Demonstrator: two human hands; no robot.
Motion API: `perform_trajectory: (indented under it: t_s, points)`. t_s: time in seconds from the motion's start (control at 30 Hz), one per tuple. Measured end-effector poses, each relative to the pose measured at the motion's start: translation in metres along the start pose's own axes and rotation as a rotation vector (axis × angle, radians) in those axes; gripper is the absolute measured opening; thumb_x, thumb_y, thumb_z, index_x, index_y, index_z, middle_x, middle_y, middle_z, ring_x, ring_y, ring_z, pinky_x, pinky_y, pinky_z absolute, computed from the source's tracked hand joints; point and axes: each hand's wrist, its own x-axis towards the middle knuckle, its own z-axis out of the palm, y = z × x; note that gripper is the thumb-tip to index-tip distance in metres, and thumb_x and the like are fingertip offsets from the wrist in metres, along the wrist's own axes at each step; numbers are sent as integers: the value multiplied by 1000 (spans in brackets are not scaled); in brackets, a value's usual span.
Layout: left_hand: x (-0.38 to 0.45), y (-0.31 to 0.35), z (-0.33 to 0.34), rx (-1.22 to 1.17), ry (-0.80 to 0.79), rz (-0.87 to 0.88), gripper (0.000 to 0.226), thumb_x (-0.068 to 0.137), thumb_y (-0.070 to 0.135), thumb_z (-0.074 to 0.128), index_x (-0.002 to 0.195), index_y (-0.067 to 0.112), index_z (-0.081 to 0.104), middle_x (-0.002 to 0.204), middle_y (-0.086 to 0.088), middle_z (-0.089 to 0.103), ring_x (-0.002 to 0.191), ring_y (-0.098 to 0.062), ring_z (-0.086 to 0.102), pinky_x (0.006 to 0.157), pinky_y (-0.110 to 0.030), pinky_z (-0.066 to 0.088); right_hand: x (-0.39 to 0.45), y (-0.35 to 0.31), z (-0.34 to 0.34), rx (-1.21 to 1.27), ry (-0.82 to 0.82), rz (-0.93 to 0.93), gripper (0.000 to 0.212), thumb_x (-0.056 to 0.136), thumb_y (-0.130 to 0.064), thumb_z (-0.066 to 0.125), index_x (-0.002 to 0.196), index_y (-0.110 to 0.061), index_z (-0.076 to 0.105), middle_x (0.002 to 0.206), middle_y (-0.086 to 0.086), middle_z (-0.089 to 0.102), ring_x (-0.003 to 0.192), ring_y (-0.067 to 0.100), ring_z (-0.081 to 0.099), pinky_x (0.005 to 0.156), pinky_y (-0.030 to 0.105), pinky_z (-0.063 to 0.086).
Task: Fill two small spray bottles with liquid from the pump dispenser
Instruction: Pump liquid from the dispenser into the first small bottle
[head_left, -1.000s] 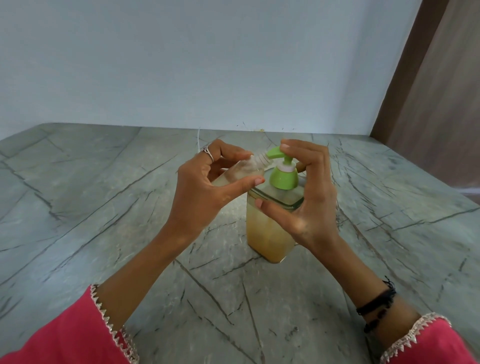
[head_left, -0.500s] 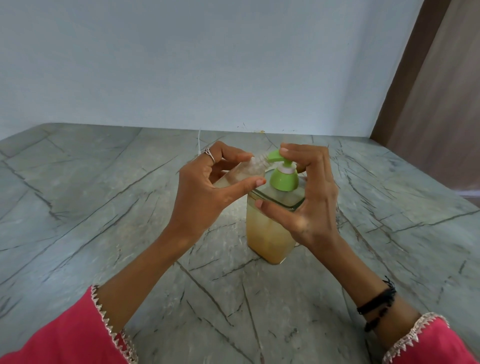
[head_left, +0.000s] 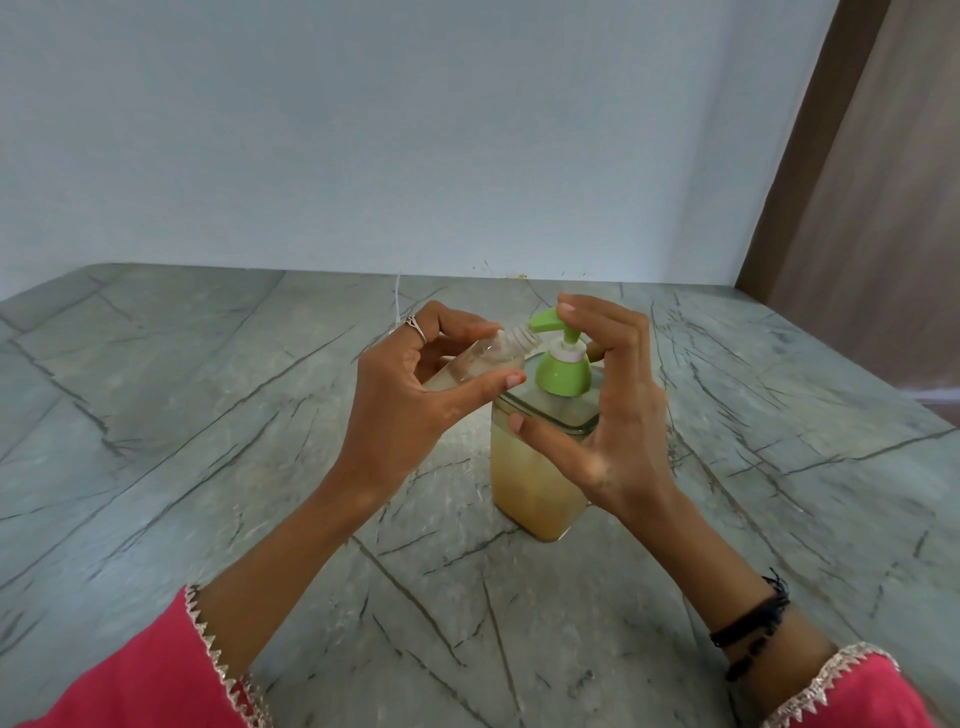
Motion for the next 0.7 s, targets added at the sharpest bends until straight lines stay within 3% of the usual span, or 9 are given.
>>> perform_trajectory:
  t_s: [0.2,0.4,0.7]
  points:
    - [-1,0,1,-8,6,-6,30,61,36,78,86,34,62,88,20,68,85,-6,67,72,-15,51,3,-1,0,0,13,3,62,66,-45,68,118,-22,42,117,-10,41,102,-14,45,64,15,43]
    - [-1,-2,2,-2,-2,-18,31,61,37,78,87,34,62,88,19,68,86,-8,67,73,-18,52,3,-1,0,-9,11,6,58,65,-45,66,113,-22,44,111,-8,43,90,-8,47,60,26,45]
    - [-1,0,2,-3,5,-13,31,61,38,77,88,35,62,90,20,68,86,-7,67,73,-17,53,0,0,-1,-30,-9,2,67,68,-43,69,125,-26,37,123,-16,36,108,-10,45,62,28,48]
